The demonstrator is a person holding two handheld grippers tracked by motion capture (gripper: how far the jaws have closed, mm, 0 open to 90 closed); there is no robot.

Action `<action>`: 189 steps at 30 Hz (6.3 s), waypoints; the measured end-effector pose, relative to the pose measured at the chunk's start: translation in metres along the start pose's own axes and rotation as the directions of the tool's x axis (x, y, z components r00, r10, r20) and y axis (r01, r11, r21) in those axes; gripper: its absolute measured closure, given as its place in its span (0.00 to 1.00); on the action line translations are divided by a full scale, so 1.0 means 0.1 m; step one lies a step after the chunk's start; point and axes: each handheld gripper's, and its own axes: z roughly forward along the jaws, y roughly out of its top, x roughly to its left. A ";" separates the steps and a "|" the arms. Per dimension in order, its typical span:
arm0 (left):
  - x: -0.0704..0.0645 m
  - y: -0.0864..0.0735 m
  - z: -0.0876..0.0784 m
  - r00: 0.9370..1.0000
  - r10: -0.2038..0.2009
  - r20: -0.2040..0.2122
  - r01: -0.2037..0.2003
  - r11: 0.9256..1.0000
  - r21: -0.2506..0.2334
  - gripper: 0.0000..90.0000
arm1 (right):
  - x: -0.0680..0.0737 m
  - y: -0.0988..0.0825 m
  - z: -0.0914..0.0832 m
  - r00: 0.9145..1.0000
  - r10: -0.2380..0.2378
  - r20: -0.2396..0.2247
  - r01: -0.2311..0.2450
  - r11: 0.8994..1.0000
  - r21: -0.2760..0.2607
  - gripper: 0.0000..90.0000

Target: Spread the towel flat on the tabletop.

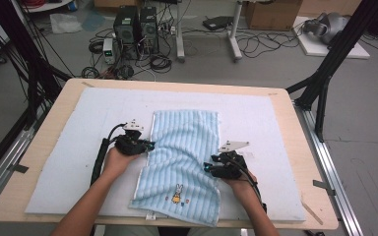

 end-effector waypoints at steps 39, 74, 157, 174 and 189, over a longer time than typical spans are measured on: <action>0.44 0.48 0.34 0.973 -0.078 -0.219 0.057 0.993 -0.100 0.51 | -0.28 -0.05 -0.35 0.995 0.089 -0.037 -0.092 0.990 -0.103 0.48; 0.56 0.48 0.44 0.968 -0.061 -0.245 0.052 0.998 -0.043 0.68 | -0.85 0.49 0.23 0.980 0.170 0.099 -0.164 0.984 -0.067 0.56; -0.03 0.12 0.15 0.989 0.071 -0.131 -0.074 0.997 -0.018 0.77 | -0.53 0.42 0.22 0.988 0.094 0.125 -0.097 0.995 0.018 0.74; 0.28 0.28 0.32 0.972 -0.066 -0.225 0.044 0.994 -0.101 0.86 | -0.71 0.59 0.59 0.956 0.148 0.255 -0.133 0.988 -0.075 0.95; 0.07 -0.01 -0.14 0.992 -0.072 -0.105 0.053 0.983 -0.175 0.43 | -0.39 0.35 0.10 0.970 0.130 0.204 -0.108 0.987 -0.119 0.63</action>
